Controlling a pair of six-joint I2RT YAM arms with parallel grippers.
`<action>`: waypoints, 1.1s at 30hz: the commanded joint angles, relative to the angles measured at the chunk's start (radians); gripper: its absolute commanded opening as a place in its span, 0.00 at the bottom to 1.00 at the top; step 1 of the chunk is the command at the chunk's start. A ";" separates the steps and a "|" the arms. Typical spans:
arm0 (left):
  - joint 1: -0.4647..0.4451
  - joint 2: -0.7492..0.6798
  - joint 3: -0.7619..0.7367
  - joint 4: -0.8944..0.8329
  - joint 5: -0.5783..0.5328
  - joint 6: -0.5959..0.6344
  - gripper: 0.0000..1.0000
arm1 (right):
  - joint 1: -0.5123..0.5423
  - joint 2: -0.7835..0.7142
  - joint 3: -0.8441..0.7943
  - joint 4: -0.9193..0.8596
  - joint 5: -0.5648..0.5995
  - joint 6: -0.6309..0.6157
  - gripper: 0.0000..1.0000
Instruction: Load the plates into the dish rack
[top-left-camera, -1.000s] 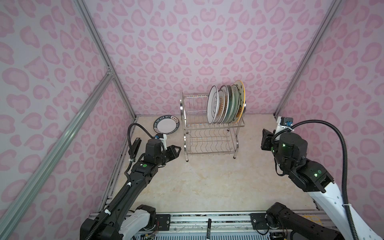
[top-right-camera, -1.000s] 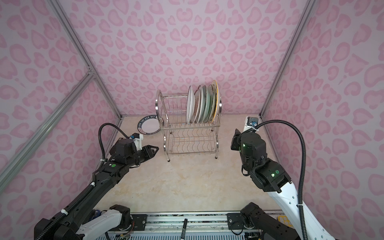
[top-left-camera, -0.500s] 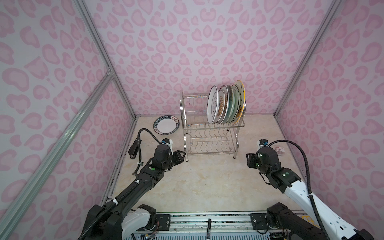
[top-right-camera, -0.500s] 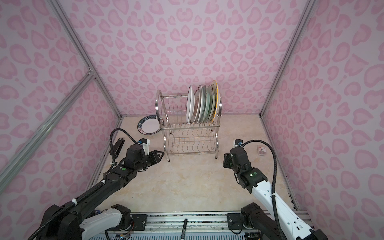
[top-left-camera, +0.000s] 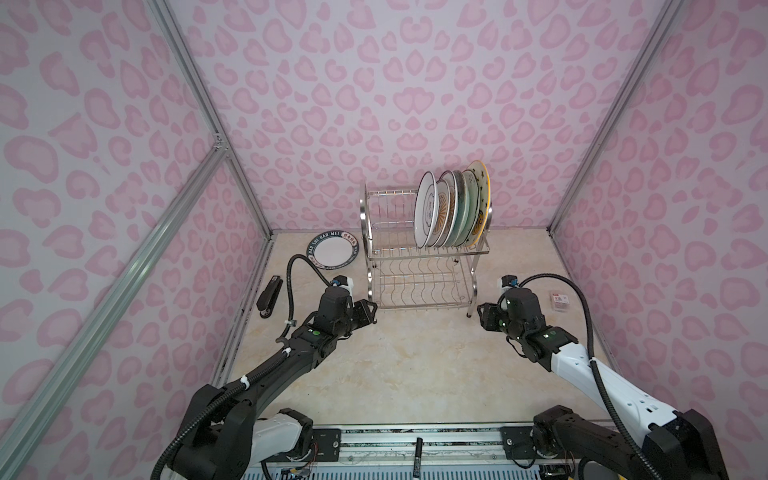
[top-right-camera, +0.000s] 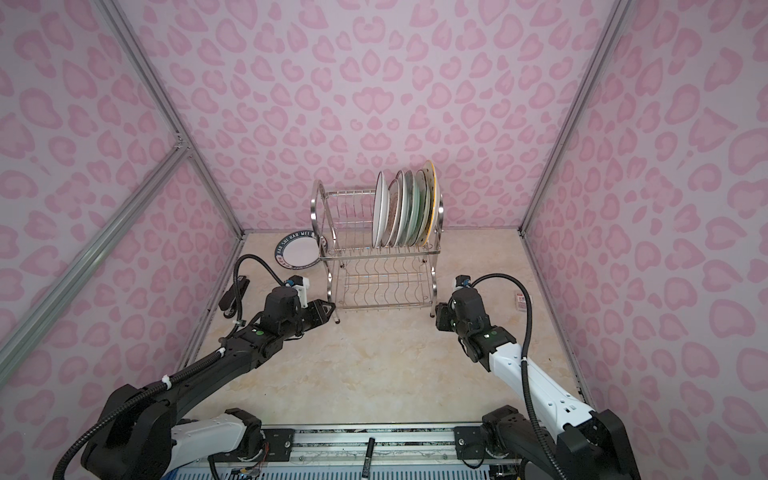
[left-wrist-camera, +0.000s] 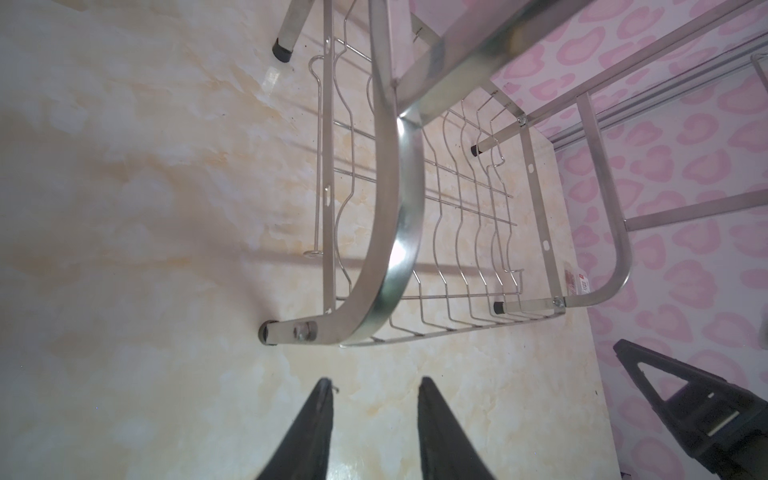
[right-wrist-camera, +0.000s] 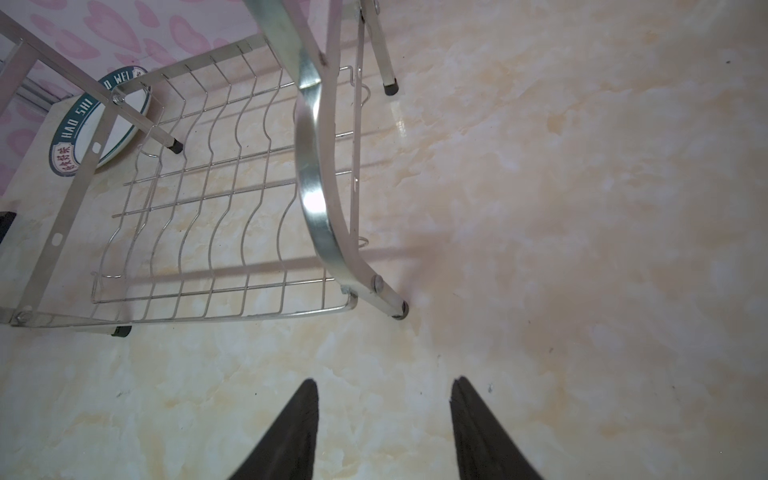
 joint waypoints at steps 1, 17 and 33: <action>-0.001 0.008 0.019 0.028 -0.045 0.009 0.37 | -0.026 0.043 0.015 0.100 -0.071 -0.040 0.52; 0.192 0.045 0.185 -0.104 -0.018 0.024 0.38 | -0.082 0.284 0.179 0.115 -0.138 -0.130 0.32; 0.370 0.441 0.407 -0.083 0.041 -0.049 0.38 | -0.210 0.409 0.276 0.132 -0.167 -0.167 0.07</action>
